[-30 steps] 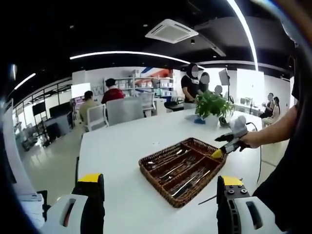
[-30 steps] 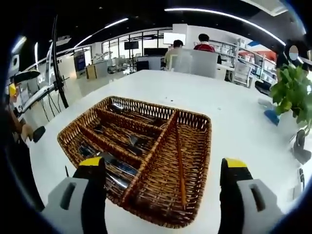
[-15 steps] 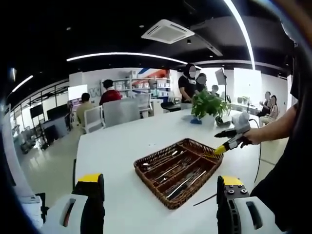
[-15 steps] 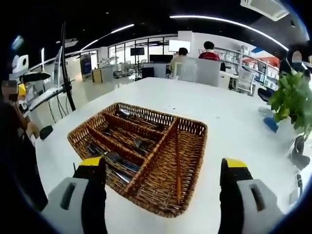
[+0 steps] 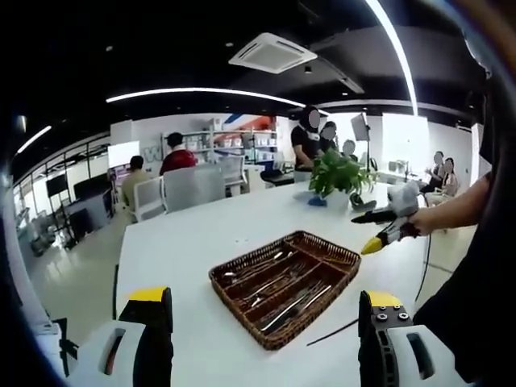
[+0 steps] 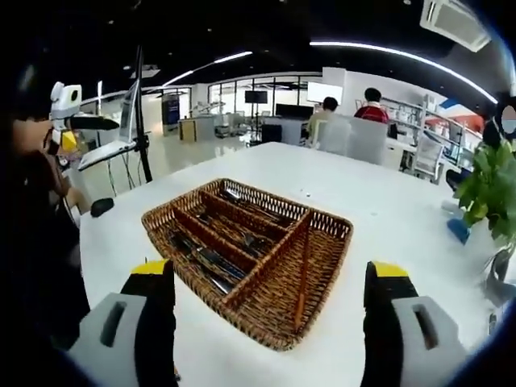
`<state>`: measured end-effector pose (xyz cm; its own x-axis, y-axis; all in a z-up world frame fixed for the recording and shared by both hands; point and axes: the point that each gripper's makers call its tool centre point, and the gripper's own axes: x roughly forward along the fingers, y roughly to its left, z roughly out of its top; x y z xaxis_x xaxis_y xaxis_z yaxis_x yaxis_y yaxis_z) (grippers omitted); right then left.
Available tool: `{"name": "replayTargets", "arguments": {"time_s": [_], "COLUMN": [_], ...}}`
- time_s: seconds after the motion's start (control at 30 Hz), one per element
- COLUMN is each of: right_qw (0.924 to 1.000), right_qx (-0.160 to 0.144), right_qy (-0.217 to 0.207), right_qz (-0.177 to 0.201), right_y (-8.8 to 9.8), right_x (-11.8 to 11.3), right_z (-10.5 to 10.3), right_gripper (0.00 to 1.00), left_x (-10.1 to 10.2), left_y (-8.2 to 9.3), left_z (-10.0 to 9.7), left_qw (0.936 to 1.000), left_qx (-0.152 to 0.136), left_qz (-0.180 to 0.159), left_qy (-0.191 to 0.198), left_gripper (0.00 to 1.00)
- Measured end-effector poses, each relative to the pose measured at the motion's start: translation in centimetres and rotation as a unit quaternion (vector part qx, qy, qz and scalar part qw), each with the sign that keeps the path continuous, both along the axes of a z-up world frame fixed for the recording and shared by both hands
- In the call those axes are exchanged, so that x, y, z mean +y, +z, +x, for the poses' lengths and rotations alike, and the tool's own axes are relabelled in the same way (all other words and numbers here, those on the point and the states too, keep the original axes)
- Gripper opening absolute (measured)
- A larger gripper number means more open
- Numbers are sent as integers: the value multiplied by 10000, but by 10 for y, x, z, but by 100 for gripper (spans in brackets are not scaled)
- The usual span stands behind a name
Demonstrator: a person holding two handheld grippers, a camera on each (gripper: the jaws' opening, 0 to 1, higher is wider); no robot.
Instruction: Arrange the knives, forks, and spoons in their matching storage slots by inserting each utensil handle-first until every utensil is classified and aligned in the correct compartment
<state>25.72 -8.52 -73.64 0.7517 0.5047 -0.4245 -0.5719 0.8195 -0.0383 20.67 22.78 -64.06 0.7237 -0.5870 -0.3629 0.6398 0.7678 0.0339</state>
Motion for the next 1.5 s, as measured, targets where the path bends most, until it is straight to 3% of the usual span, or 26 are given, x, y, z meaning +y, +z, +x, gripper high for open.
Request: {"name": "replayTargets", "arguments": {"time_s": [0.4,0.67,0.9,1.07,1.5], "right_qw": [9973,9935,9913,9912,9891], "right_qx": [-268,-415,-362,-186,167], "right_qy": [684,1040,1235,1286,1416], "right_qz": [-94,-224,-260,-258,-377], "right_y": [19,29,16,-8,-51], "right_x": [11,20,27,29,27], "right_z": [-26,-40,-52,-62,-85], "right_gripper": [99,99,96,96,89], "left_x": [1,1,0,2,0], "left_y": [-12,-8,-9,-10,-11], "left_z": [-17,-20,-20,-20,-21], "left_qw": [10000,9999,9999,9998,9998], "left_qx": [84,34,38,51,89], "left_qz": [-34,-55,-25,15,39], "left_qy": [30,128,139,183,189], "left_gripper": [100,100,100,100,100]}}
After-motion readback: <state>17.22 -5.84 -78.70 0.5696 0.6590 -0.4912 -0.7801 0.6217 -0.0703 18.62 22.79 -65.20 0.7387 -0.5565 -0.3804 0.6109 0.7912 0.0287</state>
